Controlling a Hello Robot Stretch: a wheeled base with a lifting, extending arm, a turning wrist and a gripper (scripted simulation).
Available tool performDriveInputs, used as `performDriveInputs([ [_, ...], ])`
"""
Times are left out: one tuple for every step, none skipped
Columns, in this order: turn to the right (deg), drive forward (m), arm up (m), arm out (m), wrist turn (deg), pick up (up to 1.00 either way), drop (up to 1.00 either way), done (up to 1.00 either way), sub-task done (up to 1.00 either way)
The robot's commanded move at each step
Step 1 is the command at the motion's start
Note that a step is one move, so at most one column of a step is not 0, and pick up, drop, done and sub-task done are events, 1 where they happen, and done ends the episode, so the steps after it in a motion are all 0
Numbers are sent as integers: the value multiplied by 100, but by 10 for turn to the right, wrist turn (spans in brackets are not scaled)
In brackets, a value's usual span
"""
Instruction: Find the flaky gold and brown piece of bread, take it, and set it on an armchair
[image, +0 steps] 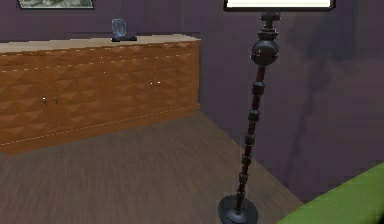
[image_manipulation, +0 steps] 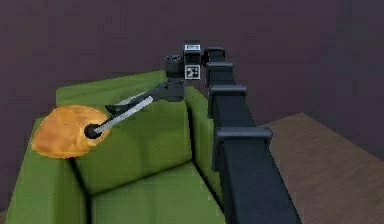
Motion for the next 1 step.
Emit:
performDriveInputs([
  [0,0,0,0,450,0,0,0,0],
])
